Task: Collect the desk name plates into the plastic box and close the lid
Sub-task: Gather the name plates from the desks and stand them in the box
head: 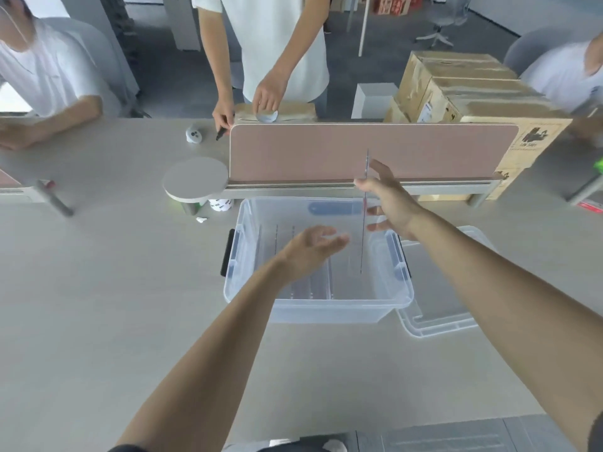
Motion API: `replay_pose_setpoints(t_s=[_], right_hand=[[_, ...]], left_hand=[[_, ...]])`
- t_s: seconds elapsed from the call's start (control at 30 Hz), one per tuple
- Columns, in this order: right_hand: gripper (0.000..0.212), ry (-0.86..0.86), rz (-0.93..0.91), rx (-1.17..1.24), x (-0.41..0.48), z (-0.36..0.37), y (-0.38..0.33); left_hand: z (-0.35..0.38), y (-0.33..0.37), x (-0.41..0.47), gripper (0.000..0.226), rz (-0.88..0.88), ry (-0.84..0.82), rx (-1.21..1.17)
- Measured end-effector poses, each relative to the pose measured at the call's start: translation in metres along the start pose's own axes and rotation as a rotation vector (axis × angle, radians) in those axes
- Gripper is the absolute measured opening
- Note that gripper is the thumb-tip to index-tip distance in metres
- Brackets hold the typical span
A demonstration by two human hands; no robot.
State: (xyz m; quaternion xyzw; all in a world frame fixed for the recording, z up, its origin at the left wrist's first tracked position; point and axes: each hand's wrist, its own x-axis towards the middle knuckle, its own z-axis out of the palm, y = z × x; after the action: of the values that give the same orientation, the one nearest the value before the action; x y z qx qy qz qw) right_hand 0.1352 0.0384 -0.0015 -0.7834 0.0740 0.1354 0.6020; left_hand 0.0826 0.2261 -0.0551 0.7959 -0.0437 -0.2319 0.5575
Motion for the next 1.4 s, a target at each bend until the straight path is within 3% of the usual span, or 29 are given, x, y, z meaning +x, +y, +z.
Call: replay_pose_setpoints(t_s=[0.13,0.23,0.3,0.33,0.43,0.5,0.77,0.83,0.93,1.03,1.13,1.27,1.4], right_hand=[[0.066,0.057,0.081,-0.048,0.01,-0.002,0.024],[0.079,0.089,0.174,-0.082,0.021,0.001,0.046],[0.079,0.088,0.226,-0.08,0.035,0.002,0.064],[0.076,0.082,0.247,-0.083,0.042,0.004,0.072],[0.072,0.036,0.298,-0.137,0.064,0.009,0.091],[0.074,-0.024,0.335,-0.165,0.08,0.009,0.101],[0.078,-0.272,0.485,-0.196,0.142,-0.008,0.137],[0.069,-0.281,0.516,-0.193,0.151,-0.004,0.142],[0.037,-0.256,0.528,-0.212,0.167,0.004,0.154],[0.033,-0.25,0.532,-0.223,0.173,0.009,0.158],[0.042,-0.275,0.488,-0.384,0.176,0.008,0.151],[0.071,-0.389,0.284,-0.833,0.178,-0.001,0.128],[0.074,-0.484,0.31,-0.877,0.174,-0.001,0.126]], left_hand=[[-0.001,-0.026,0.022,0.055,-0.034,-0.001,0.044],[0.016,-0.023,0.024,0.073,-0.098,-0.21,-0.065],[0.035,-0.022,0.027,0.087,-0.134,-0.253,0.047],[0.044,-0.025,0.032,0.081,-0.135,-0.235,0.14],[0.061,-0.033,0.047,0.032,-0.126,-0.153,0.365],[0.065,-0.035,0.057,0.022,-0.178,-0.148,0.409],[0.088,-0.046,0.094,0.037,-0.356,-0.146,0.635],[0.097,-0.045,0.099,0.04,-0.356,-0.146,0.675],[0.108,-0.046,0.108,0.035,-0.368,-0.127,0.745],[0.11,-0.053,0.113,0.038,-0.37,-0.123,0.799],[0.105,-0.053,0.112,0.045,-0.332,-0.129,0.844],[0.093,-0.062,0.111,0.057,-0.175,-0.011,0.888],[0.09,-0.073,0.11,0.072,-0.082,0.013,0.807]])
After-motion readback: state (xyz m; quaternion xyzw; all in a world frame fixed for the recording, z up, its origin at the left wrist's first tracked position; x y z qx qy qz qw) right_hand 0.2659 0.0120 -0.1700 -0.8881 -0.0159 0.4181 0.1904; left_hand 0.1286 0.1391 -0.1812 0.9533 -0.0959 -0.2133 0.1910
